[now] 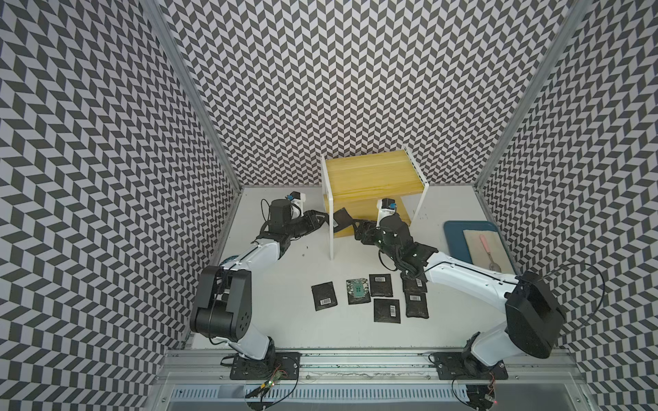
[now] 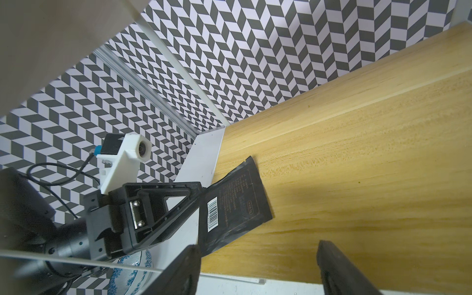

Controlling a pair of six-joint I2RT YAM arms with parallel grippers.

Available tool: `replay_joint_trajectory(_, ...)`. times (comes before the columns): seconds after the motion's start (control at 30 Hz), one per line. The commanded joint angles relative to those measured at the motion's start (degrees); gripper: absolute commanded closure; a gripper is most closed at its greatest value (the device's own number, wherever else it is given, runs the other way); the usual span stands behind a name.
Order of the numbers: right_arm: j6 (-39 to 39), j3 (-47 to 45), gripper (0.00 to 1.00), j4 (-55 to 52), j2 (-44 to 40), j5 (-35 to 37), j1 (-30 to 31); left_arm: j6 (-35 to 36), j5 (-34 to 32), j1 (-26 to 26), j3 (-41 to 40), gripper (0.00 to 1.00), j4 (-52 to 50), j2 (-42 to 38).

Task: Remove the tea bags from the shelf
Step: Pick up the tea bag from the shelf.

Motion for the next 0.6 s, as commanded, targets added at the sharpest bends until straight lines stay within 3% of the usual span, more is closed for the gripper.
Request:
replay_joint_trajectory(0.0,0.24,-0.09,0.24,3.77,-0.55,-0.30,-0.36,0.22,1.09,-0.30,1.58,0.68,1.89,1.23)
replay_joint_trajectory(0.1,0.33,-0.17,0.24,3.74,-0.54,-0.25,-0.41,-0.28,1.62,-0.28,1.61,0.80,2.45,1.68)
replay_joint_trajectory(0.57,1.04,-1.12,0.24,3.80,-0.98,-0.29,-0.66,0.52,-0.06,0.67,1.15,0.97,0.21,-2.63)
